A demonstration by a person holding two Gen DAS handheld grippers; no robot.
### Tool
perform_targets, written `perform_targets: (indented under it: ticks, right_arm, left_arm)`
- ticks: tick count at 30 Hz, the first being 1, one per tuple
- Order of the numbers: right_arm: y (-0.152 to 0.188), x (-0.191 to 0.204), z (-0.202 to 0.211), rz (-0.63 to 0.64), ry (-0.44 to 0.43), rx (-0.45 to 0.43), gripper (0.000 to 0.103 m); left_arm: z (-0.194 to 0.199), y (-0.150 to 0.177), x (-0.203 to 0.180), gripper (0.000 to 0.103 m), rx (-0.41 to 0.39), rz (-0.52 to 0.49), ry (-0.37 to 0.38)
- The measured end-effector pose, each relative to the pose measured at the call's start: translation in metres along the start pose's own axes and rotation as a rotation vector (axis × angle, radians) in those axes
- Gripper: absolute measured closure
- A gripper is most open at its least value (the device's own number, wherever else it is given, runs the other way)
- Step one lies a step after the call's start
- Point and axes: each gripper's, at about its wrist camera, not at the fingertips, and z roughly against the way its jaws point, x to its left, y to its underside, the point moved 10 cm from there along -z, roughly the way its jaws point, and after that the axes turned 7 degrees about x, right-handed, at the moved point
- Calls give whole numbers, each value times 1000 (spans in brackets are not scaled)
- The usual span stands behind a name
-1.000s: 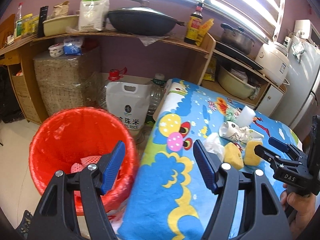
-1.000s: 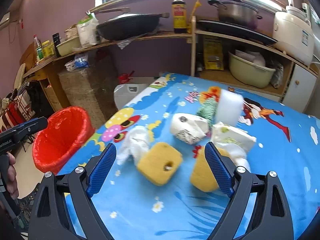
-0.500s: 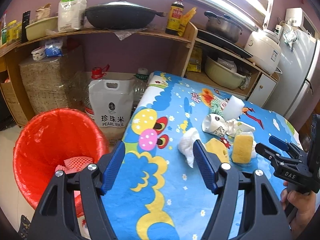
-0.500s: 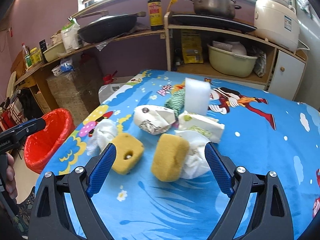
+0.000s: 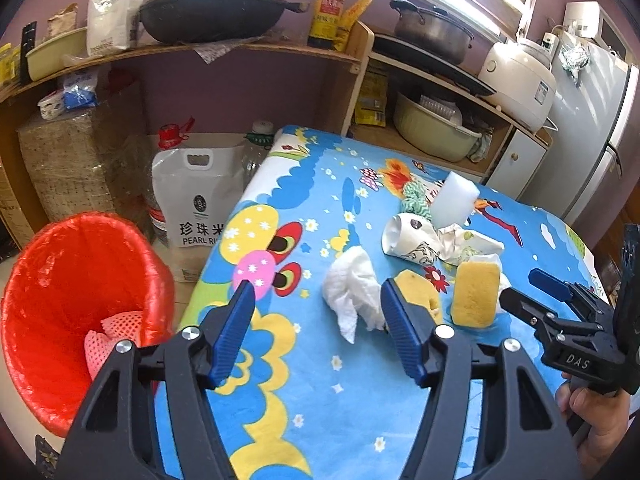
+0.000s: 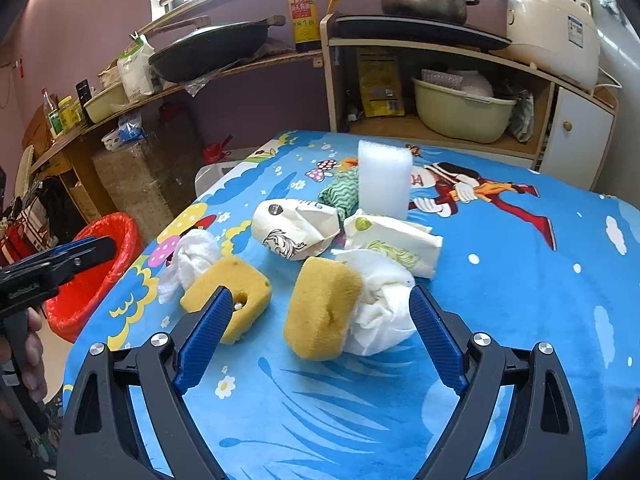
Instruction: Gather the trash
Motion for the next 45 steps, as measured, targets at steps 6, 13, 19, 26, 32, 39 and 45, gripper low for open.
perform_targets:
  ticks: [6,13,19,26,32,39,45]
  right_arm:
    - [3,4,-15,5,-16,26,28]
    - [5,6,-33,6,-20,55,28]
    - [8,7,-44,7,-24,73,35]
    - [9,10,-53,15,-34,94,52]
    - [11,14,-54,24,-43,102,70]
    - [9,19,-40,29,-45,78,71]
    - [6,23,-28,30,-38,57,71]
  left_arm:
    - [-20,-2,-6,46,26,-3,22]
    - [-46,-3,-15,47,59,-4,44]
    - [-66,-1,-18,47,95,3,55]
    - [-85,5,-17,54,145,31,78]
    - [-89,9,-20,81,161,19,72]
    - [-75,11,-13,86,142,25,54]
    - [-53,8,-4,86,103,21,22]
